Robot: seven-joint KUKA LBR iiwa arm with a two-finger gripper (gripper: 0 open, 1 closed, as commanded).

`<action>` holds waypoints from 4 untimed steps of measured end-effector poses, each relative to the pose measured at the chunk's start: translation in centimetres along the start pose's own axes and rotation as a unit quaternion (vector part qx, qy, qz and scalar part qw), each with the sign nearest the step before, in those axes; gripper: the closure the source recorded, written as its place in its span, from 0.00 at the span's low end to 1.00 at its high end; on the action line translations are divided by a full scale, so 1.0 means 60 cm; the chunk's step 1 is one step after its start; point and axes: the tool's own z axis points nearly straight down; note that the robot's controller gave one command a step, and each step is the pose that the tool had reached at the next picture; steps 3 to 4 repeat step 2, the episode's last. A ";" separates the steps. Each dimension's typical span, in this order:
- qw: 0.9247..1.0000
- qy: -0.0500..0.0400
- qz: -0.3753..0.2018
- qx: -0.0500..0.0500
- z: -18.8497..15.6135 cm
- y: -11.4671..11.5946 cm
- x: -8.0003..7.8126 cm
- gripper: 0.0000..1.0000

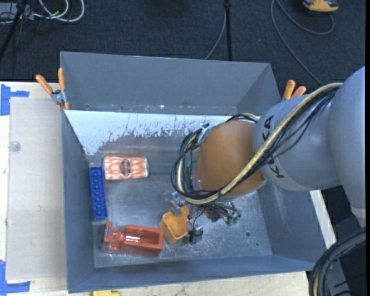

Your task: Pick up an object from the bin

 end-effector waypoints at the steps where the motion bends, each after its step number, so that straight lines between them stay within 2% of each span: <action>1: 1.000 0.010 -0.010 -0.003 -0.051 0.001 0.006 1.00; 2: 1.000 0.000 -0.004 0.000 -0.247 0.025 -0.029 1.00; 4: 1.000 0.000 -0.004 0.000 -0.247 0.025 -0.029 1.00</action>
Offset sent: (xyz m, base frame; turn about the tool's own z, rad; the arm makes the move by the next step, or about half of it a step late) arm 0.0040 0.0199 0.1492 -0.0087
